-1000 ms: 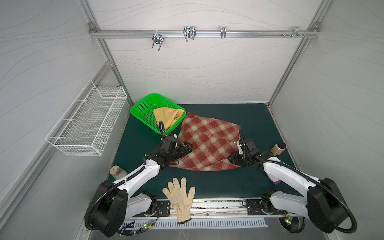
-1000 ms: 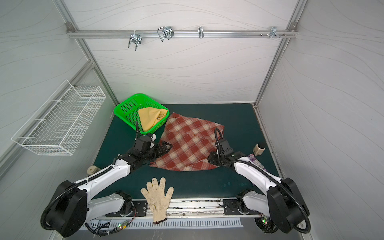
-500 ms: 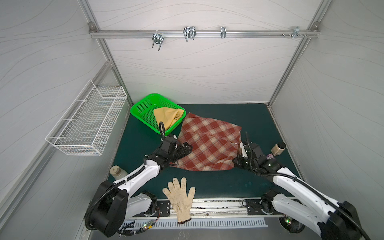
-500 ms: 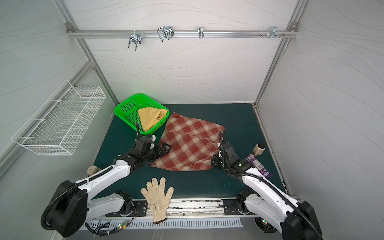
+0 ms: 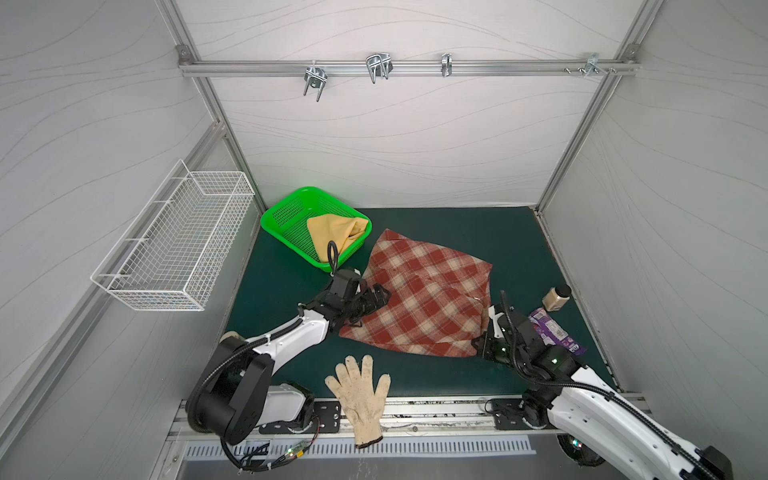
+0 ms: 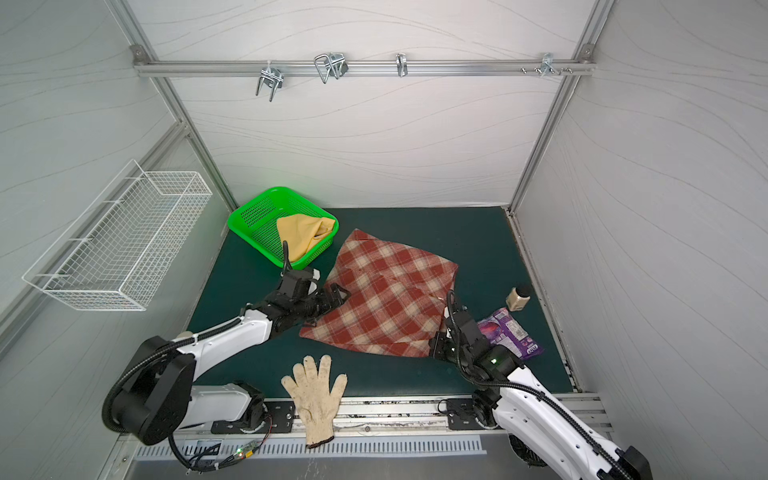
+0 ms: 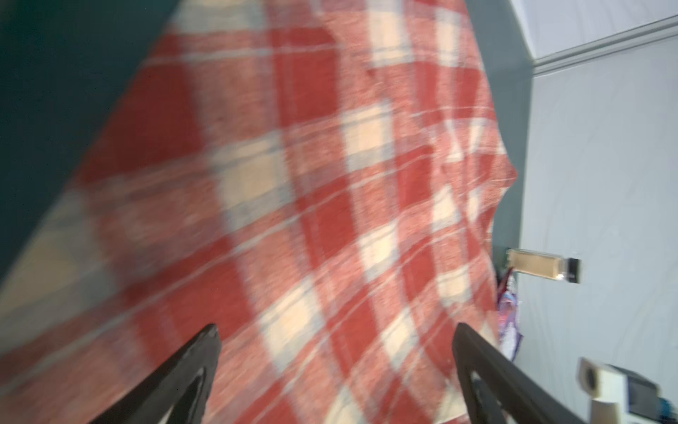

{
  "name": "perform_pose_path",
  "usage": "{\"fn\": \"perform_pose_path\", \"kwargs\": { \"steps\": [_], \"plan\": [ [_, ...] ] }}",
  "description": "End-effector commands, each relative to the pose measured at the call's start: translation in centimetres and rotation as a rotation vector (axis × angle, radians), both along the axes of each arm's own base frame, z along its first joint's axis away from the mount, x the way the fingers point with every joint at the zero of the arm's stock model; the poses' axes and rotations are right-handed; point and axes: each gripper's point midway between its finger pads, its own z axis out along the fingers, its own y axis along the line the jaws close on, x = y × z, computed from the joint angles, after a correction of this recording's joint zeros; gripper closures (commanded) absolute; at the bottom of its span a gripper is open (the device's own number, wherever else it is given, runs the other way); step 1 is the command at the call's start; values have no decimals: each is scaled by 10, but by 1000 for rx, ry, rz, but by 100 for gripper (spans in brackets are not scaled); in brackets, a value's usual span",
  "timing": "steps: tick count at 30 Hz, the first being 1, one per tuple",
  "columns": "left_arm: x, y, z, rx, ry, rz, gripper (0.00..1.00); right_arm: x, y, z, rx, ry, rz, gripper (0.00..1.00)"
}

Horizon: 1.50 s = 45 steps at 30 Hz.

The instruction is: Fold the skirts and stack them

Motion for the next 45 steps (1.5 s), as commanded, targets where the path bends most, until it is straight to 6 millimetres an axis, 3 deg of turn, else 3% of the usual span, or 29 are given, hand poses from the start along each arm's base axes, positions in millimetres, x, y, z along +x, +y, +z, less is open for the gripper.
{"fn": "perform_pose_path", "kwargs": {
  "steps": [1, 7, 14, 23, 28, 31, 34, 37, 42, 45],
  "plan": [
    [38, -44, 52, -99, -126, -89, 1, -6, -1, -3, 0, 28, -7, 100],
    [86, -94, 60, -174, -120, -145, 1, -14, -1, -10, -4, 40, 6, 100],
    [130, -129, 21, -190, -51, -145, 1, -31, -4, -30, -16, 105, 13, 100],
    [149, -128, -16, -103, -6, -105, 1, -59, -18, -39, -102, 199, 45, 100],
    [154, -128, -40, -78, 47, -91, 1, -78, -15, -51, -107, 268, 101, 100],
    [156, -125, -45, -66, 53, -82, 1, -78, -10, -44, -95, 241, 127, 99],
    [157, -122, -40, -68, 53, -86, 1, -68, 2, -16, -46, 175, 149, 81],
    [155, -118, -25, -71, 28, -90, 1, -52, 12, 27, -10, 71, 159, 61],
    [140, -112, 13, -100, -12, -110, 1, -21, 26, 101, -9, -105, 171, 19],
    [125, -109, 38, -155, -36, -113, 1, 2, 28, 117, -77, -142, 154, 1]
  ]
}}
